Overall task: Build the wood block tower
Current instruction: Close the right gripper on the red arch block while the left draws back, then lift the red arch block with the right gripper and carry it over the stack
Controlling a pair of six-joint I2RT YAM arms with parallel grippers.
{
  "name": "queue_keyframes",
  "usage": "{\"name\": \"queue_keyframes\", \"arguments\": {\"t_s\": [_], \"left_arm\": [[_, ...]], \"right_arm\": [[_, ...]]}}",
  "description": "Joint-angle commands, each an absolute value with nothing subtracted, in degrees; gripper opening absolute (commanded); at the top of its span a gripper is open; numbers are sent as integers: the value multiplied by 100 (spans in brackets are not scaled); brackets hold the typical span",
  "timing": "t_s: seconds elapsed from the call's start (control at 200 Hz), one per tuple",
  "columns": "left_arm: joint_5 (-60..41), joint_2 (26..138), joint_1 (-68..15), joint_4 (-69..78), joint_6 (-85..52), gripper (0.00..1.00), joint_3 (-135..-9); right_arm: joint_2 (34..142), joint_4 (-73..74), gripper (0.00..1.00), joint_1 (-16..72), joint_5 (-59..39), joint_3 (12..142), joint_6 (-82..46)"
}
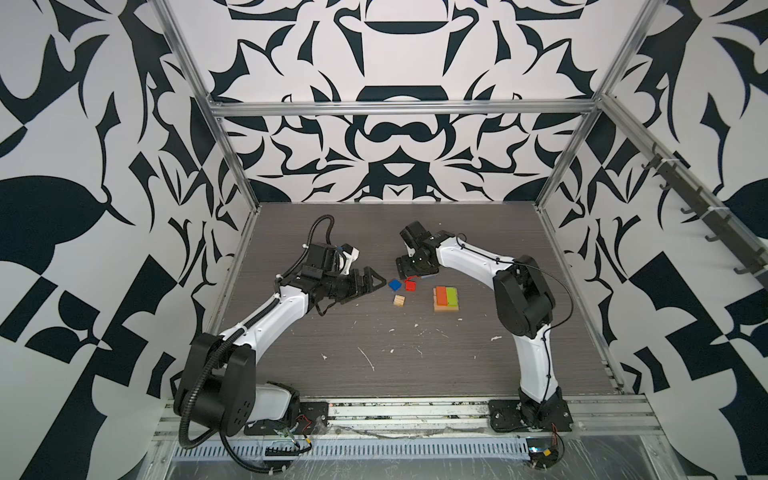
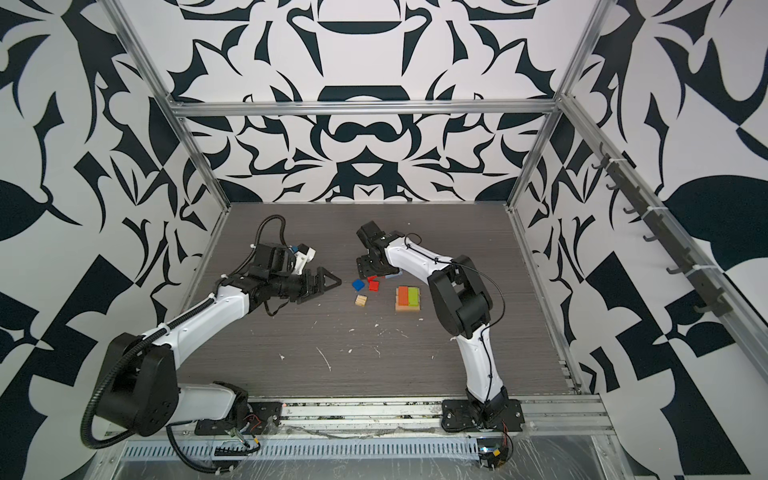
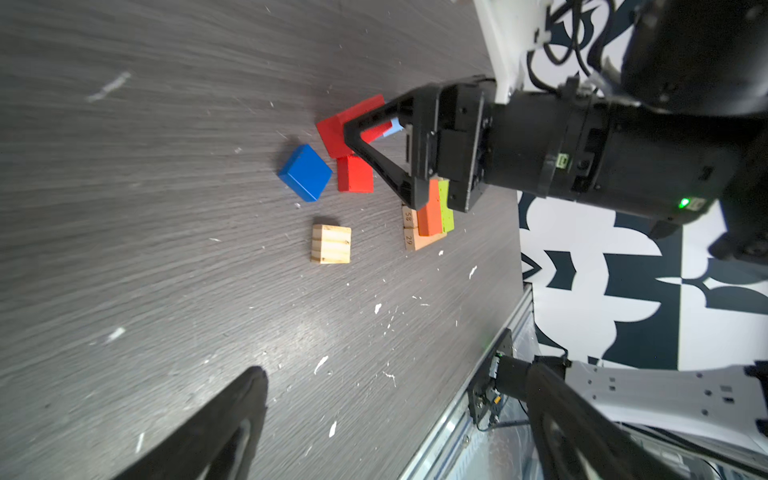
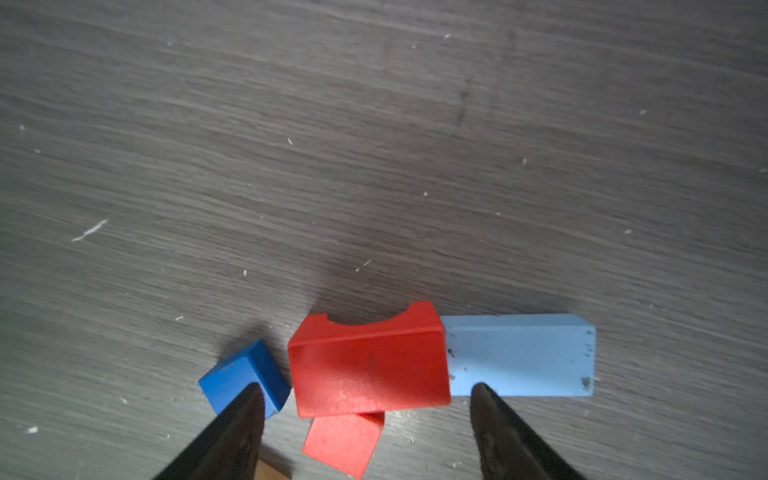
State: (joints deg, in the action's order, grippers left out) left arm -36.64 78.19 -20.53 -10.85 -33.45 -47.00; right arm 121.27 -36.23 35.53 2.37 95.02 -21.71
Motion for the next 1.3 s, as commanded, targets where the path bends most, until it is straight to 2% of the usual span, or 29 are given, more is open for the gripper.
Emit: {"name": "queue_keyframes", "arguments": {"t_s": [0.0, 0.14, 0.73, 0.92, 1.15, 1.295], "left_arm": [[-4034, 7866, -2031, -665, -3398, 99, -4565], [-4053, 7857, -2031, -633, -3415, 100, -4541], [-4025, 7849, -2033, -668, -3445, 99, -4535], [-4024, 7840, -2034, -694, -3445, 99, -4552], [-4030, 7857, -2038, -710, -3462, 100, -4562], [-4017, 7864, -2038, -731, -3467, 100, -4600]], "right_arm": [[12139, -3839, 78, 3595, 369, 9838, -1962], [12267, -3902, 73, 3612, 376, 9950, -1914], [12629, -4146, 72, 3694, 517, 10318, -1781], [12591, -4191, 61, 3696, 583, 10353, -1806], [12179, -4265, 43, 3694, 683, 10379, -2270], [11834, -4491, 41, 3696, 847, 10345, -2649]]}}
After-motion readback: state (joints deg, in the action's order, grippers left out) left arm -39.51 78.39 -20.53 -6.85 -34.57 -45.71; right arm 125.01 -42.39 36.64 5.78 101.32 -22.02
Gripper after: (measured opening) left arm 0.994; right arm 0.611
